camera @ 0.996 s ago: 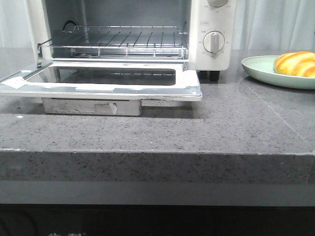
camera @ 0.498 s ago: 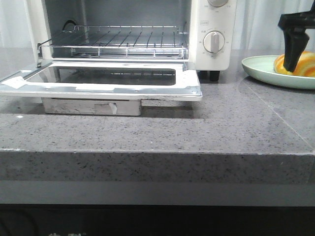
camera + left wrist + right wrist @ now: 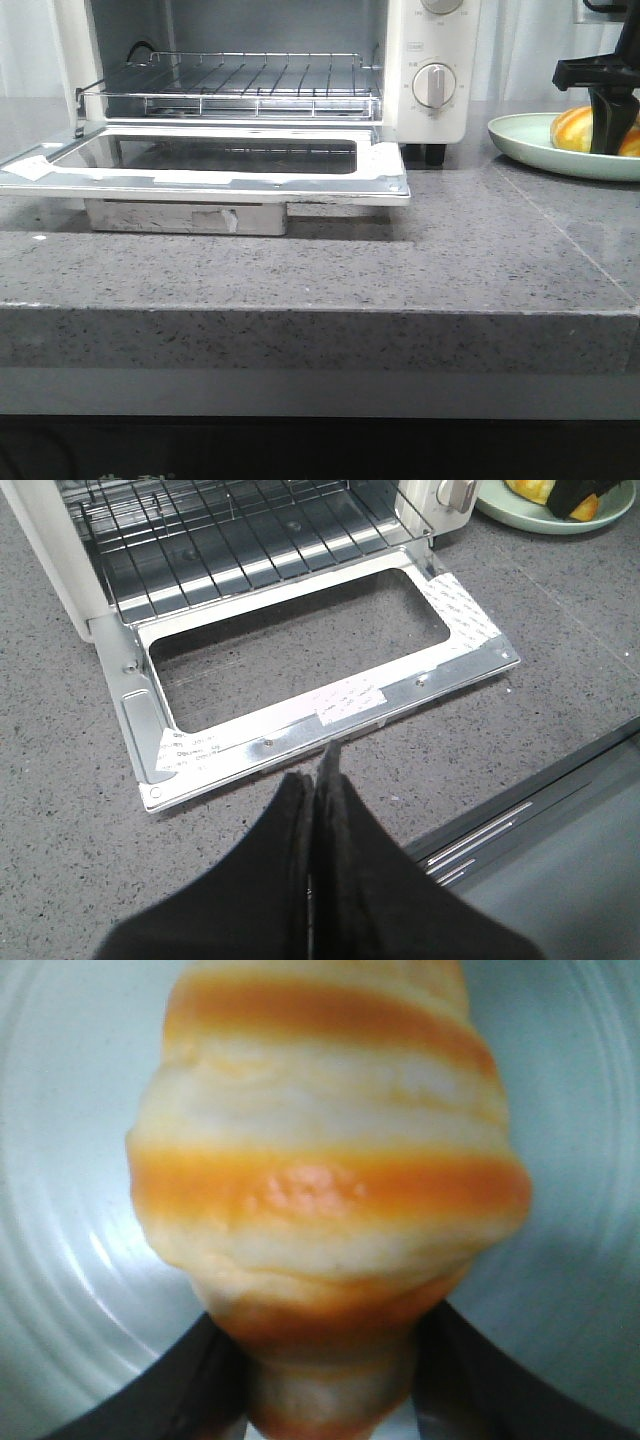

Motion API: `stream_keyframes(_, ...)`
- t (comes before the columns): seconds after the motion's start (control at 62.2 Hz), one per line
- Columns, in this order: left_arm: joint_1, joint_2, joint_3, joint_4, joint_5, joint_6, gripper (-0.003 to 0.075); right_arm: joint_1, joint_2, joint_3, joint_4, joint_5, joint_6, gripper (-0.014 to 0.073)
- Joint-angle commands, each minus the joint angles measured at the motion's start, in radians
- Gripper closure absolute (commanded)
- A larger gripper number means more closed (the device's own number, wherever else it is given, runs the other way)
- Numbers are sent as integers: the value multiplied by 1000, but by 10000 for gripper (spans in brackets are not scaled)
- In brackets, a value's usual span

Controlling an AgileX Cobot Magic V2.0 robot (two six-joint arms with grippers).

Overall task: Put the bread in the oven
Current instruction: 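Lower the right gripper onto the croissant on the green plate and grasp it, then lift the croissant with the right gripper and carry it toward the oven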

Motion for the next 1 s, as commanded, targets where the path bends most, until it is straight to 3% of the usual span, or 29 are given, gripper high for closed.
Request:
stream_keyframes(0.0,-2,-4,-26,-6,-67,-4,738,-3,-60,-36,-6,-15,0,473)
stream_keyframes(0.209,-2,-4,-26,0,-67,-4,738,-3,-116,-36,-4,15,0,496)
stream_keyframes(0.562,-2,-4,-26,0,-75,-4,738,1,-309,-17,24,194,8,496)
stream_keyframes(0.771,-2,-4,-26,0,-75,-4,738,58,-518,193,67,112,19,496)
stream_keyframes(0.98,-2,-4,-26,0,-75,-4,738,190,-713,391,148,32,14,496)
